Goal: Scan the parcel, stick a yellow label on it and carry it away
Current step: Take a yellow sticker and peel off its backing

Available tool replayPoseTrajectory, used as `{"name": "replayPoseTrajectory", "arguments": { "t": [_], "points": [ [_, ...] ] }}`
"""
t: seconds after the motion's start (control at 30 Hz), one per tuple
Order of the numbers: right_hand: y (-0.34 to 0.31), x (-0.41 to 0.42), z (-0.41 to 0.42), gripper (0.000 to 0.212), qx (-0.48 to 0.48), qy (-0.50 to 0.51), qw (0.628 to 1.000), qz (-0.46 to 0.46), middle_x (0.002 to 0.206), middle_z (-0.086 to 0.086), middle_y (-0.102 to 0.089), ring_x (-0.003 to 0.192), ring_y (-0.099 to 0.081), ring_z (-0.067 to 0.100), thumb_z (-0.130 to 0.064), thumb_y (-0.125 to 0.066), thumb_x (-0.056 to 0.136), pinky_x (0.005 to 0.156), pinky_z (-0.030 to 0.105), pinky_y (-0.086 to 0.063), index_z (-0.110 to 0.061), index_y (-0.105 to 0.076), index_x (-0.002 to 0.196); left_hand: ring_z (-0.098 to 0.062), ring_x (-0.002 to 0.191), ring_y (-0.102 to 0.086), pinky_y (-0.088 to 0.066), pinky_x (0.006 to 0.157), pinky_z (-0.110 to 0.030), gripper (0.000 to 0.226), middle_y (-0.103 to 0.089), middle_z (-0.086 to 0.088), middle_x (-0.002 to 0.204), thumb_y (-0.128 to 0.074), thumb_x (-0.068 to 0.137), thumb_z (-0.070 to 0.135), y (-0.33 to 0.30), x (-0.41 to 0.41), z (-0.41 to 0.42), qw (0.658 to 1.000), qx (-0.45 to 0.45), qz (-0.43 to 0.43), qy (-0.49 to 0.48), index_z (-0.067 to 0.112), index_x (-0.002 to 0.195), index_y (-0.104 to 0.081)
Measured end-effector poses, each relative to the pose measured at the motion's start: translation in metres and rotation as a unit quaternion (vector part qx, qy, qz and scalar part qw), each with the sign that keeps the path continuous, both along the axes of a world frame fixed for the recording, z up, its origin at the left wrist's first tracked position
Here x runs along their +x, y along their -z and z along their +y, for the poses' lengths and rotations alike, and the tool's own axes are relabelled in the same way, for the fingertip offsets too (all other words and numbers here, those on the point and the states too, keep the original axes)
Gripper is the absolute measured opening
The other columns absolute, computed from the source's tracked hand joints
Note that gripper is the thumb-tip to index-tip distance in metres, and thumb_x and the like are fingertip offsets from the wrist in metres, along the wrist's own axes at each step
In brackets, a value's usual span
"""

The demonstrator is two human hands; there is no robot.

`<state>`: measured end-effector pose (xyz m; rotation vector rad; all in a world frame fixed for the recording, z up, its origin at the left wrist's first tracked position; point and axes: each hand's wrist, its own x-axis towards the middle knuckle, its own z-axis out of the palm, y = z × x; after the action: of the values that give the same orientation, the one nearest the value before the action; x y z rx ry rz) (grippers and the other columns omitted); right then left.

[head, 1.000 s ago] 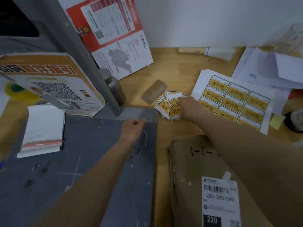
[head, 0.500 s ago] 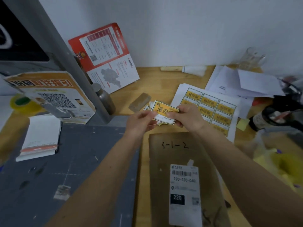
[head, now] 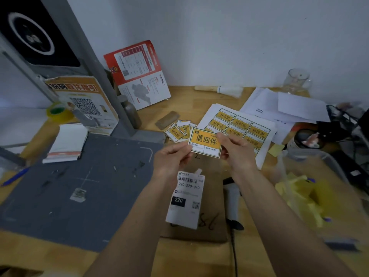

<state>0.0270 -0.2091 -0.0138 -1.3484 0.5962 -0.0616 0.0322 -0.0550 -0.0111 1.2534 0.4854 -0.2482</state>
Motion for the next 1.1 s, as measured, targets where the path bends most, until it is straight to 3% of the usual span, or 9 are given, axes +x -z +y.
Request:
{"name": "replayPoseTrajectory", "arguments": {
  "t": [0.2,0.27,0.4,0.53,0.77,0.87,0.93,1.0,1.1],
  "points": [
    [-0.022,-0.035,-0.005,0.016,-0.009,0.039,0.999,-0.022,0.069,0.005,-0.057,0.058,-0.046,0.012,-0.017,-0.073,0.079,0.056,0.021,-0.044,-0.003,-0.07,0.086,-0.015,0.065,-0.052,-0.052,0.077,-0.03,0.016,-0.066,-0.008,0.073,-0.073,0.079,0.004,-0.02,-0.026,-0.007,0.998,0.04,-0.025,0.029,0.014,0.091,-0.075],
    [-0.029,-0.042,-0.004,0.015,-0.138,0.051,0.988,-0.034,0.089,0.002,-0.06,0.079,-0.054,0.014,-0.015,-0.073,0.079,0.07,0.026,-0.049,-0.011,-0.068,0.092,-0.011,0.058,-0.047,-0.05,0.067,-0.024,0.017,-0.058,0.0,0.062,-0.071,0.081,0.007,-0.03,-0.031,-0.007,0.993,0.087,-0.055,0.06,0.014,0.096,-0.074],
    [-0.056,-0.054,0.007,0.022,-0.415,-0.004,0.907,-0.074,0.114,-0.004,-0.057,0.11,-0.047,0.016,-0.028,-0.068,0.082,0.095,0.034,-0.04,-0.025,-0.067,0.103,-0.004,0.055,-0.05,-0.047,0.055,-0.01,0.015,-0.063,0.005,0.066,-0.07,0.084,0.015,-0.054,-0.035,0.004,0.964,0.193,-0.123,0.133,0.011,0.098,-0.075],
    [-0.09,-0.063,0.028,0.002,-0.32,-0.077,0.938,-0.111,0.086,-0.004,-0.07,0.077,-0.06,0.008,-0.022,-0.071,0.081,0.071,0.024,-0.047,-0.022,-0.072,0.08,0.006,0.054,-0.055,-0.045,0.055,-0.007,0.008,-0.072,0.003,0.075,-0.07,0.083,0.018,-0.078,-0.041,0.019,0.948,0.2,-0.172,0.179,0.011,0.083,-0.075],
    [-0.113,-0.069,0.049,0.019,-0.144,-0.012,0.979,-0.147,0.07,0.003,-0.07,0.05,-0.062,0.002,-0.013,-0.063,0.087,0.046,0.015,-0.046,-0.017,-0.071,0.07,-0.025,0.085,-0.074,-0.06,0.074,-0.034,0.016,-0.076,-0.014,0.095,-0.073,0.077,0.005,-0.096,-0.046,0.04,0.965,0.071,-0.174,0.185,0.005,0.093,-0.067],
    [-0.116,-0.068,0.054,0.016,-0.161,0.0,0.974,-0.157,0.07,0.001,-0.068,0.047,-0.057,-0.003,-0.013,-0.059,0.09,0.048,0.012,-0.041,-0.014,-0.071,0.079,-0.026,0.086,-0.074,-0.06,0.076,-0.036,0.011,-0.077,-0.012,0.093,-0.07,0.082,0.007,-0.101,-0.047,0.043,0.965,0.065,-0.181,0.179,0.006,0.092,-0.071],
    [-0.116,-0.067,0.059,0.003,-0.253,0.043,0.953,-0.161,0.079,-0.004,-0.064,0.064,-0.059,0.003,-0.017,-0.062,0.088,0.058,0.016,-0.041,-0.019,-0.064,0.087,-0.024,0.084,-0.074,-0.06,0.074,-0.033,0.012,-0.077,-0.011,0.092,-0.068,0.084,0.009,-0.103,-0.045,0.045,0.965,0.075,-0.191,0.16,0.007,0.094,-0.073],
    [-0.119,-0.069,0.065,0.013,-0.349,0.087,0.916,-0.177,0.078,-0.007,-0.056,0.067,-0.053,0.007,-0.021,-0.066,0.085,0.059,0.019,-0.039,-0.024,-0.053,0.088,-0.022,0.083,-0.074,-0.06,0.072,-0.031,0.013,-0.077,-0.009,0.091,-0.067,0.085,0.009,-0.106,-0.044,0.045,0.963,0.089,-0.207,0.148,0.009,0.096,-0.074],
    [-0.128,-0.072,0.076,0.014,-0.296,-0.012,0.931,-0.214,0.074,0.0,-0.064,0.067,-0.059,0.012,-0.022,-0.071,0.08,0.063,0.023,-0.049,-0.02,-0.057,0.077,-0.025,0.087,-0.073,-0.06,0.078,-0.035,0.013,-0.077,-0.013,0.092,-0.065,0.087,0.011,-0.112,-0.047,0.042,0.959,0.087,-0.226,0.147,0.008,0.096,-0.075]
  ]
}}
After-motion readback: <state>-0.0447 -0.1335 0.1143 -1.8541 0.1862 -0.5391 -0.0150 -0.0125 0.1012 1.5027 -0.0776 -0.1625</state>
